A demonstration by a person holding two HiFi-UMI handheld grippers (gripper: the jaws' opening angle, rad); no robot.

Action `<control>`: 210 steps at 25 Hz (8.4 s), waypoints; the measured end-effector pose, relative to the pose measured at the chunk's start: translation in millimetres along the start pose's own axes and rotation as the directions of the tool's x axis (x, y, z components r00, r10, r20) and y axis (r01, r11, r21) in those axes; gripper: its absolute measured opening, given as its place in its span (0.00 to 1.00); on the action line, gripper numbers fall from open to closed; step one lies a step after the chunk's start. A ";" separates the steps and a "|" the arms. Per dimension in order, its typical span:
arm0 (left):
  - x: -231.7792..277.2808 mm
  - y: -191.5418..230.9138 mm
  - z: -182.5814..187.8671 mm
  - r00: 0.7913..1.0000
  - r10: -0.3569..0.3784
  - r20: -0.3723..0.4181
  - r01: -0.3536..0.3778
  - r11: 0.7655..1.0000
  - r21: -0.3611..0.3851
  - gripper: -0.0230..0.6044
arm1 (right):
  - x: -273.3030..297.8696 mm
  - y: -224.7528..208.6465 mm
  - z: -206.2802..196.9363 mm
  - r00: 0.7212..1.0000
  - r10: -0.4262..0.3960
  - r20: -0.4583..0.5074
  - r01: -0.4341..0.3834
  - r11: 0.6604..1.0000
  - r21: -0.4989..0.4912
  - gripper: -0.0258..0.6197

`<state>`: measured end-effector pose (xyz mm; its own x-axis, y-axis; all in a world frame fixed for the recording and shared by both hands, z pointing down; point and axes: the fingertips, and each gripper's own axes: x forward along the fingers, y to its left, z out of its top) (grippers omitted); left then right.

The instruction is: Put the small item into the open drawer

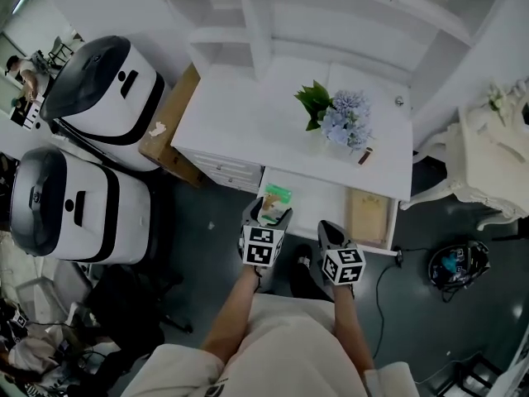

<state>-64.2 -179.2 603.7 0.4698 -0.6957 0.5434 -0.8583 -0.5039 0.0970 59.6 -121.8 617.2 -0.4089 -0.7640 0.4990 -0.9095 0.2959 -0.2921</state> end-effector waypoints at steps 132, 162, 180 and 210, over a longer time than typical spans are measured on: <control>132.1 -41.2 -88.0 0.902 -0.262 -0.343 0.339 0.922 0.188 0.61 | 28.1 -61.1 -76.4 0.948 0.055 -0.314 -0.077 0.995 -0.060 0.08; 67.8 -68.8 -79.7 0.971 -0.180 -0.155 0.161 0.979 -0.129 0.31 | 40.0 -75.4 -40.8 0.964 0.076 -0.254 -0.116 0.982 -0.147 0.08; 61.4 -60.8 -67.2 0.977 -0.160 -0.143 0.141 0.980 -0.137 0.06 | 47.8 -70.3 -41.6 0.959 0.156 -0.238 -0.166 0.986 -0.023 0.08; 67.2 -48.9 -56.5 0.978 -0.164 -0.126 0.148 0.980 -0.131 0.06 | 61.1 -74.8 -40.3 0.953 0.140 -0.267 -0.161 0.985 -0.058 0.08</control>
<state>-2.2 -172.5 682.6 0.5747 -0.5335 0.6205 -0.7989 -0.5299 0.2843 99.6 -167.5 702.4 -0.5371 -0.5338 0.6531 -0.8348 0.4478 -0.3204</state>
